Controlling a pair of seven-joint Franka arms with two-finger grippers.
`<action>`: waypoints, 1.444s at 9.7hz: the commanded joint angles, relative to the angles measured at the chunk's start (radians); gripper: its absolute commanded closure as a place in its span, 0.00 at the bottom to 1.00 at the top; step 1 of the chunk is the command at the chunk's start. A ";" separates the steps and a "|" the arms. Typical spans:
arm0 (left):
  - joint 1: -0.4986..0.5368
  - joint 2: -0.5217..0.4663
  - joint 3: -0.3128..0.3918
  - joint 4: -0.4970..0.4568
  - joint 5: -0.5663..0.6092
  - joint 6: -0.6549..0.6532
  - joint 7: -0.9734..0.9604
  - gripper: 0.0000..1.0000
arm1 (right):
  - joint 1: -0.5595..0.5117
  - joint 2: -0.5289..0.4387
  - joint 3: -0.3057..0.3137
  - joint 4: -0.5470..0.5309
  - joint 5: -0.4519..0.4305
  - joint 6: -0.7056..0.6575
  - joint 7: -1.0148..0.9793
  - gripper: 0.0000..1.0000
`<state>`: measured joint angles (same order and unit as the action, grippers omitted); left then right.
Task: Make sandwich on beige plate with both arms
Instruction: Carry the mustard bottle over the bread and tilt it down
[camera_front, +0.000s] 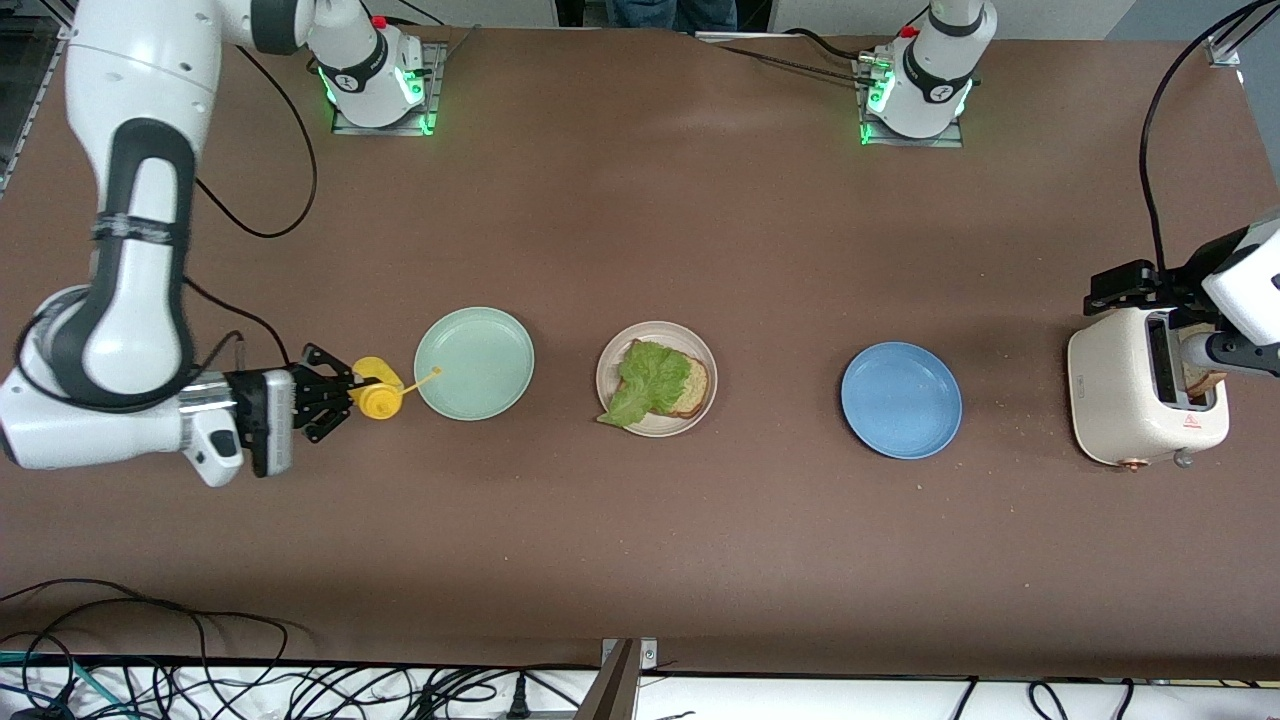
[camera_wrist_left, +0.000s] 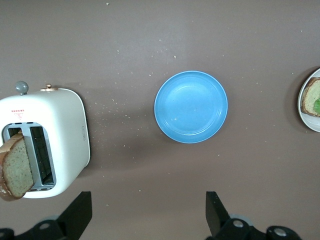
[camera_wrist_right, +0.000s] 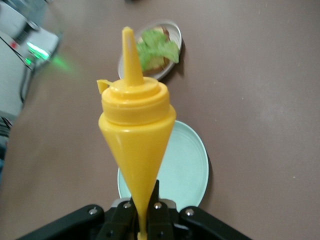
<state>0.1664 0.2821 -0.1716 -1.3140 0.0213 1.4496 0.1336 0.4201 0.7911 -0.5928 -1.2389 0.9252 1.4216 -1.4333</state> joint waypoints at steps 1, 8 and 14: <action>-0.001 -0.008 0.003 -0.008 -0.020 -0.005 0.014 0.00 | 0.130 0.010 -0.025 0.085 -0.235 0.060 0.169 1.00; 0.001 -0.004 0.003 -0.008 -0.020 -0.005 0.015 0.00 | 0.478 0.022 -0.021 0.113 -0.796 0.197 0.488 1.00; 0.002 0.002 0.003 -0.007 -0.020 -0.003 0.015 0.00 | 0.758 0.111 -0.016 0.113 -1.267 0.283 0.668 1.00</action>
<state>0.1661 0.2875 -0.1711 -1.3159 0.0211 1.4496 0.1336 1.1713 0.8700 -0.5880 -1.1508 -0.3107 1.7057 -0.7675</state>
